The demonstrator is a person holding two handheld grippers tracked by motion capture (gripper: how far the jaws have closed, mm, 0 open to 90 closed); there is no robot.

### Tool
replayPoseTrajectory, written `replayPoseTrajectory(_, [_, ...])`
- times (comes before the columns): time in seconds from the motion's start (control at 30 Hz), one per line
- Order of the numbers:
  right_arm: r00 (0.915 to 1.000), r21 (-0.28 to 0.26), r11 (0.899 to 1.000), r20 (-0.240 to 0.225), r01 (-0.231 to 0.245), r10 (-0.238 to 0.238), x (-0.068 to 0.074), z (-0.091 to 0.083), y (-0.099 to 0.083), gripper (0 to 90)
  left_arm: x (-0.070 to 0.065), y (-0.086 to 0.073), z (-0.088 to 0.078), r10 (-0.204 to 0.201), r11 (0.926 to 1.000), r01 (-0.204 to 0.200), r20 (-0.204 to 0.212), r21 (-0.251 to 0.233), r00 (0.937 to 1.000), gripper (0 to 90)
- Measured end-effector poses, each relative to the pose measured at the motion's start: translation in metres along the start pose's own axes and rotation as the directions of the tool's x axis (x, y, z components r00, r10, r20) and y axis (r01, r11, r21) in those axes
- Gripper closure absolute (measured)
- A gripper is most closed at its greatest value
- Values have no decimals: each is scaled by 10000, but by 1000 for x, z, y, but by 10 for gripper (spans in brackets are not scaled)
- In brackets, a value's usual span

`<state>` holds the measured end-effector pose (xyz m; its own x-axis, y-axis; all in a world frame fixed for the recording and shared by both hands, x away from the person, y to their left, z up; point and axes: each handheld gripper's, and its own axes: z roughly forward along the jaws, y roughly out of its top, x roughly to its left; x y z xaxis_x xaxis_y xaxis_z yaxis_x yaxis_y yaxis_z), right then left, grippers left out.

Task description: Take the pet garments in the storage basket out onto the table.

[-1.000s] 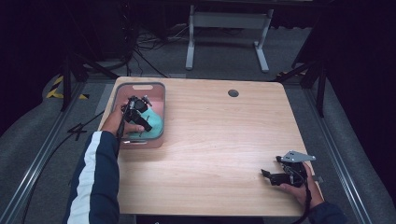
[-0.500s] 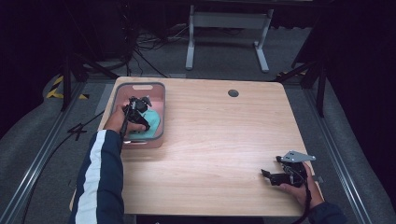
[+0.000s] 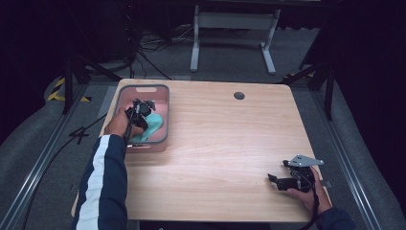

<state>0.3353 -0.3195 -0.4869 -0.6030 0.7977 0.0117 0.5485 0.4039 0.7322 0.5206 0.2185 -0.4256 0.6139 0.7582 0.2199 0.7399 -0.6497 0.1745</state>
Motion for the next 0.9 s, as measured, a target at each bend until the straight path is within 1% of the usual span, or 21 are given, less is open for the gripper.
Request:
replayPoseTrajectory(0.03, [10000, 1, 10000, 0, 1, -1, 0, 0, 0, 135, 1, -1, -3, -53, 9999, 54, 101, -115, 9999, 690])
replayPoseTrajectory(0.07, [10000, 0, 10000, 1, -2, 2, 0, 0, 0, 135, 2, -2, -5, -82, 9994, 82, 11, -342, 10000, 694])
replayPoseTrajectory(0.13, [10000, 1, 10000, 1, -2, 2, 0, 0, 0, 135, 3, -5, -11, -179, 9979, 185, 101, -626, 9998, 701])
replayPoseTrajectory(0.2, [10000, 2, 10000, -2, -1, 1, 0, 0, 0, 135, 4, -8, -16, -238, 9961, 261, 280, -839, 9993, 704])
replayPoseTrajectory(0.27, [10000, 2, 10000, -2, 0, 0, 0, 0, 0, 135, 5, -10, -22, -244, 9941, 261, 181, -1051, 9995, 705])
replayPoseTrajectory(0.3, [10000, 2, 10000, -2, -3, 3, 0, 0, 0, 135, 5, -12, -25, -237, 9921, 274, 312, -1222, 9992, 706])
replayPoseTrajectory(0.33, [10000, 4, 10000, -2, -3, 3, 0, 0, 0, 135, 5, -13, -28, -204, 9906, 237, 254, -1347, 9995, 706])
replayPoseTrajectory(0.37, [10000, 12, 10000, -11, 2, -2, 0, 0, 0, 135, 4, -14, -30, -257, 9894, 284, 214, -1422, 9994, 706])
replayPoseTrajectory(0.4, [10000, 10, 10000, -10, 2, -2, 0, 0, 0, 135, 5, -15, -33, -296, 9883, 346, 360, -1487, 9989, 706])
replayPoseTrajectory(0.47, [10000, 3, 10000, -1, -2, 2, 0, 0, 0, 135, 4, -18, -38, -255, 9851, 303, 304, -1695, 9992, 707])
replayPoseTrajectory(0.5, [10000, 3, 10000, -1, -2, 2, 0, 0, 0, 135, 4, -19, -41, -299, 9828, 358, 350, -1811, 9989, 707])
replayPoseTrajectory(0.6, [10000, 2, 10000, 1, 1, -1, 0, 0, 0, 135, 3, -24, -48, -356, 9736, 424, 344, -2245, 9988, 708])
replayPoseTrajectory(0.67, [10000, 4, 10000, -1, -1, 1, 0, 0, 0, 135, 3, -28, -56, -365, 9645, 446, 359, -2604, 9987, 709])
replayPoseTrajectory(0.7, [10000, 1, 10000, -1, -1, 1, 0, 0, 0, 135, 3, -30, -59, -363, 9615, 451, 375, -2712, 9986, 710])
replayPoseTrajectory(0.73, [10000, 2, 10000, -1, -1, 1, 0, 0, 0, 135, 2, -32, -63, -359, 9552, 473, 443, -2920, 9984, 710])
replayPoseTrajectory(0.77, [10000, 2, 10000, -1, -2, 2, 0, 0, 0, 135, 2, -34, -66, -351, 9524, 459, 412, -3014, 9985, 711])
replayPoseTrajectory(0.8, [10000, 3, 10000, -1, -1, 1, 0, 0, 0, 135, 1, -36, -70, -322, 9495, 390, 272, -3113, 9991, 711])
replayPoseTrajectory(0.87, [10000, 2, 10000, 0, -1, 1, 0, 0, 0, 135, 0, -40, -78, -270, 9380, 372, 342, -3445, 9990, 711])
replayPoseTrajectory(0.9, [10000, 2, 10000, 0, 0, 0, 0, 0, 0, 135, -1, -41, -81, -224, 9367, 330, 346, -3485, 9992, 712])
